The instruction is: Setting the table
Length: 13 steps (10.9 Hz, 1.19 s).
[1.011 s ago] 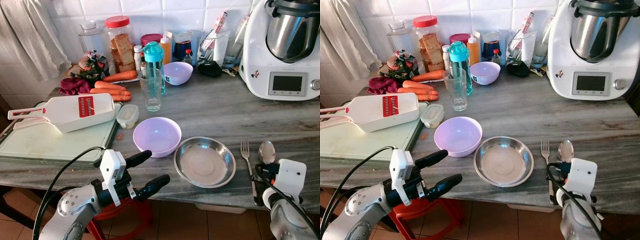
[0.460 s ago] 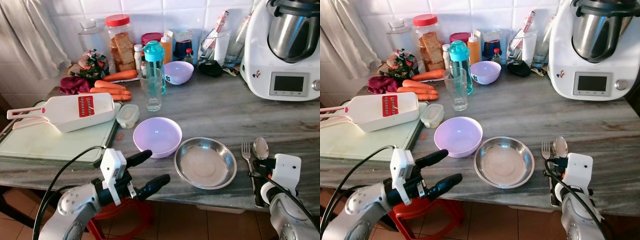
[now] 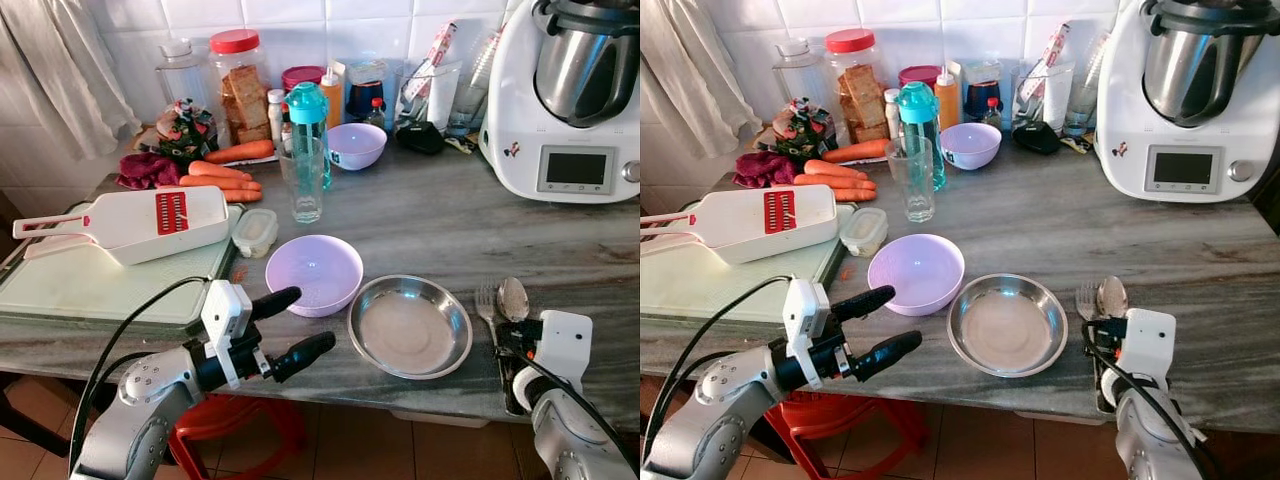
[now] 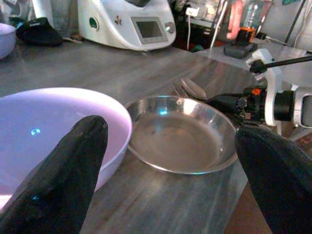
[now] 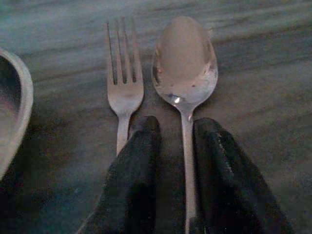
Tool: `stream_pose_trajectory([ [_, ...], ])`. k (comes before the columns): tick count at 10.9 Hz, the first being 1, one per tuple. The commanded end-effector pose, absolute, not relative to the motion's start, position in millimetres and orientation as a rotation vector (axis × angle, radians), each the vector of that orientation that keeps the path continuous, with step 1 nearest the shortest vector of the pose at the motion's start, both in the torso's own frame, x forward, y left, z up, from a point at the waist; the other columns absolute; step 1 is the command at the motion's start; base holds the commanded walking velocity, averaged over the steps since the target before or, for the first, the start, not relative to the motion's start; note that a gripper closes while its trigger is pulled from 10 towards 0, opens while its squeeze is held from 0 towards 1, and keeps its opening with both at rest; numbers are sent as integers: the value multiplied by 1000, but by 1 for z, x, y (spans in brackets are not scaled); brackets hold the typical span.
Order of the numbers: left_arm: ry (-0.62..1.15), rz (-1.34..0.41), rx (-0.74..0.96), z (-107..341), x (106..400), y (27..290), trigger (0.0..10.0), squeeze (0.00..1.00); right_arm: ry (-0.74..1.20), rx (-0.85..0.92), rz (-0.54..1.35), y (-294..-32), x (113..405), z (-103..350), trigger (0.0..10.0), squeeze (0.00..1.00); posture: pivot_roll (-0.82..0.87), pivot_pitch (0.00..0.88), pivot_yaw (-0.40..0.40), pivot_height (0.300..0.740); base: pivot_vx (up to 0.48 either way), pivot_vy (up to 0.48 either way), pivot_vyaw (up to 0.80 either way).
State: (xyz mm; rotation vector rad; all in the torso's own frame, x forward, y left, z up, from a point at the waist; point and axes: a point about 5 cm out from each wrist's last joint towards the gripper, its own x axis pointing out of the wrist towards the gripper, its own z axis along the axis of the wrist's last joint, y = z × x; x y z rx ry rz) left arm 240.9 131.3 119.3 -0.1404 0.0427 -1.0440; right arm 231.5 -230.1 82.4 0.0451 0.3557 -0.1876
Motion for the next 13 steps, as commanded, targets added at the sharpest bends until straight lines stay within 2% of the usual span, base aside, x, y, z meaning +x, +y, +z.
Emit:
stream_pose_trajectory([
  [1,47,-1038,-121,116,242,137,10000,0,441,48,-192,-227,226,67,10000,1000,-28,0,87,740,0,0,0],
  [3,67,-1029,-122,95,242,144,10000,0,304,-37,-191,-222,234,95,10000,1000,-25,0,86,740,0,0,0],
  [6,73,-1036,-125,75,235,140,10000,0,132,-71,-155,-210,245,124,10000,1000,-25,0,85,740,0,0,0],
  [7,25,-973,-129,78,236,149,10000,0,98,-82,-156,-207,247,128,10000,1000,-24,0,84,740,0,0,0],
  [8,-46,-877,-106,88,246,154,10000,0,68,-79,-157,-205,248,131,10000,1000,-24,0,83,740,0,0,0],
  [9,-206,-727,-81,128,277,161,10000,0,47,-74,-154,-202,249,132,10000,1000,-22,0,77,740,0,0,0],
  [11,-366,-537,-57,176,304,172,10000,0,22,-71,-126,-194,251,133,10000,1000,-19,0,71,740,0,0,0],
  [13,-348,-413,3,177,312,174,10000,0,4,-75,-109,-189,252,134,10000,1000,-20,0,70,740,0,0,0],
])
